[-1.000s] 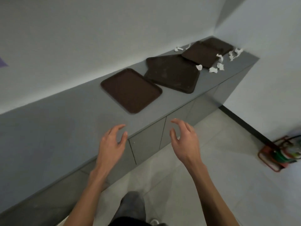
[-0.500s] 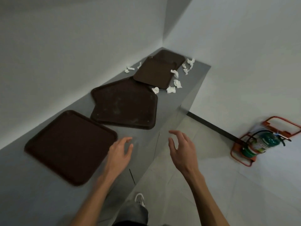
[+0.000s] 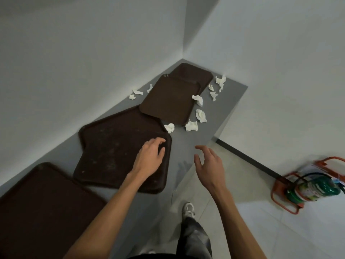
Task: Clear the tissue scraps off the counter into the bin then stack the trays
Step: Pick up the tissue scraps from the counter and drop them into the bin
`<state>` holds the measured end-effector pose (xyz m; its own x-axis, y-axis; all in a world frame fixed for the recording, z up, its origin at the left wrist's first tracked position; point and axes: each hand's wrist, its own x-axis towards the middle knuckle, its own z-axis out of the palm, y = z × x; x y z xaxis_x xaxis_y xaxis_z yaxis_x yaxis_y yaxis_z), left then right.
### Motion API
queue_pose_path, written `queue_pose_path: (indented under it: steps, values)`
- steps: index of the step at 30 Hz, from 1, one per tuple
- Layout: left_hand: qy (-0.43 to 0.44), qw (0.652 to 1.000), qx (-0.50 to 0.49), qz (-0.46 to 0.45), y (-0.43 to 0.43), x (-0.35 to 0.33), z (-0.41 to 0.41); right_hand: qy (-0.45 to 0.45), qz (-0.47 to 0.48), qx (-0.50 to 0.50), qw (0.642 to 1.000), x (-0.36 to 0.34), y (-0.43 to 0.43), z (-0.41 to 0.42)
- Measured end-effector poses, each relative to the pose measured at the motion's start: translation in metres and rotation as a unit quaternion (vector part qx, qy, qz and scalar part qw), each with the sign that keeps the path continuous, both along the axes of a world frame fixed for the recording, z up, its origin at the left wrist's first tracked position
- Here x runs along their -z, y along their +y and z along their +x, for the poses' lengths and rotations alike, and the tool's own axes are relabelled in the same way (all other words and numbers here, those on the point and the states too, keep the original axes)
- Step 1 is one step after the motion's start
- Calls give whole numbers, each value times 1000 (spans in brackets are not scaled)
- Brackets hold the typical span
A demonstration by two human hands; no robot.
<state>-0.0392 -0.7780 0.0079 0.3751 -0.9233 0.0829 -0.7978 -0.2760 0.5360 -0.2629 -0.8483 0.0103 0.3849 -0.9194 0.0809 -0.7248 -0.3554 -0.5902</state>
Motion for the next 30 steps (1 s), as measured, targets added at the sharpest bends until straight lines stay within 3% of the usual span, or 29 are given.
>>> queue_pose_path:
  steps: [8, 15, 23, 26, 30]
  values:
    - [-62, 989, -10, 134, -157, 61, 10, 114, 62, -114, 985, 53, -163, 43]
    - [-139, 961, -32, 239, -206, 104, 0, 188, 66, -190, 961, 107, -241, 88]
    - [-135, 961, 2, 242, -191, 114, -28, 182, 30, -211, 960, 141, -217, 64]
    - [-67, 969, -61, 228, -170, 102, -44, 192, 65, -223, 953, 122, -198, 59]
    - [15, 979, -176, 99, -105, 63, -64, 123, 95, -220, 963, 101, -162, 51]
